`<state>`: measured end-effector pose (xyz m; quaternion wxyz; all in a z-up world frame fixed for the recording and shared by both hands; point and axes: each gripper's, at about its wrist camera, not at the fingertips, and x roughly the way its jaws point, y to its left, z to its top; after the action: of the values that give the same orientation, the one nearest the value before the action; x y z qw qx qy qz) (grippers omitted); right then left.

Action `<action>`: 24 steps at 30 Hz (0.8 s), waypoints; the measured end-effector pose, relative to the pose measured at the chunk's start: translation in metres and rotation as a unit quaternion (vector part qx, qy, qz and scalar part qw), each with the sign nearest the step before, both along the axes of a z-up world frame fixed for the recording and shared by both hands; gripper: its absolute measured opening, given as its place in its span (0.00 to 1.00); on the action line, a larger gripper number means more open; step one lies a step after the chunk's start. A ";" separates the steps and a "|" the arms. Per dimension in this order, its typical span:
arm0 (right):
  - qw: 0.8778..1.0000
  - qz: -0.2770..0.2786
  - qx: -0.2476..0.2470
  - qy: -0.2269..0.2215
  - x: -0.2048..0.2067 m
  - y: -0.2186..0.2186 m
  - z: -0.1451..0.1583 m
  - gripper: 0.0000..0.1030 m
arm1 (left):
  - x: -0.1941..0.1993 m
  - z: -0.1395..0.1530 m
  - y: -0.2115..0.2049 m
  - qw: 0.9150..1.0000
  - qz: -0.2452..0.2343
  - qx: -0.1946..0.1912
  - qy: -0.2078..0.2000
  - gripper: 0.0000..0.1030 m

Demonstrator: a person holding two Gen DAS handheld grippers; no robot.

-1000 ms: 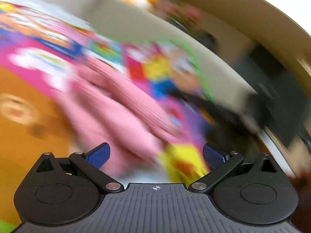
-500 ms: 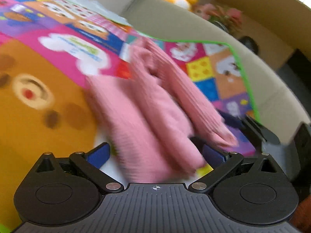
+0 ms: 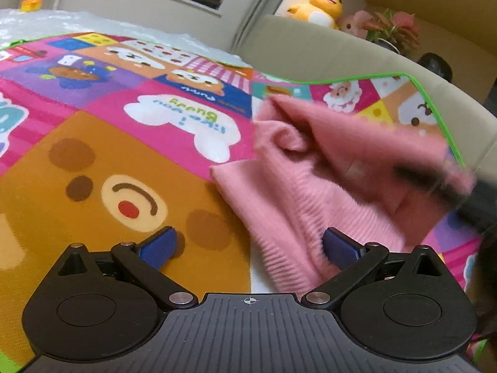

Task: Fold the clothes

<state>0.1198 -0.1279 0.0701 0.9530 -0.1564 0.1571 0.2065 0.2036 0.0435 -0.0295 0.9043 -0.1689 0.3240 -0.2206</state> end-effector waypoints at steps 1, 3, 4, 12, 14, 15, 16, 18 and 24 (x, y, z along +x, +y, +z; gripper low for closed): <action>1.000 0.020 -0.002 -0.004 -0.004 0.009 0.006 0.10 | 0.002 0.000 0.001 1.000 0.000 -0.006 0.002 1.00; 0.998 0.048 -0.025 0.008 -0.006 0.029 0.000 0.10 | 0.004 0.000 0.006 1.000 -0.003 -0.025 0.006 0.99; 0.998 0.053 -0.041 0.015 -0.007 0.037 -0.011 0.10 | 0.004 0.000 0.012 0.999 -0.003 -0.039 0.009 0.99; 0.986 0.083 -0.143 0.027 -0.029 0.080 -0.085 0.19 | -0.007 0.009 0.069 0.993 0.014 -0.118 0.014 0.99; 0.984 0.089 -0.151 0.025 -0.033 0.087 -0.090 0.25 | -0.008 0.012 0.071 0.990 0.002 -0.141 0.006 0.99; 0.984 0.093 -0.153 0.025 -0.034 0.090 -0.092 0.26 | -0.007 0.013 0.068 0.990 -0.004 -0.142 0.001 0.99; 0.983 0.096 -0.155 0.025 -0.035 0.092 -0.093 0.29 | -0.007 0.014 0.064 0.990 -0.009 -0.141 -0.004 0.99; 0.983 0.104 -0.147 0.028 -0.037 0.089 -0.090 0.33 | -0.003 0.011 0.052 0.995 -0.002 -0.096 -0.003 0.99; 0.991 0.111 -0.026 0.074 -0.038 0.033 -0.041 0.59 | -0.001 0.001 0.029 1.000 0.000 -0.008 -0.007 0.99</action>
<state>0.0815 -0.0953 0.0296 0.9054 -0.1823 0.2145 0.3178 0.2022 0.0725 -0.0284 0.9052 -0.1743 0.3161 -0.2242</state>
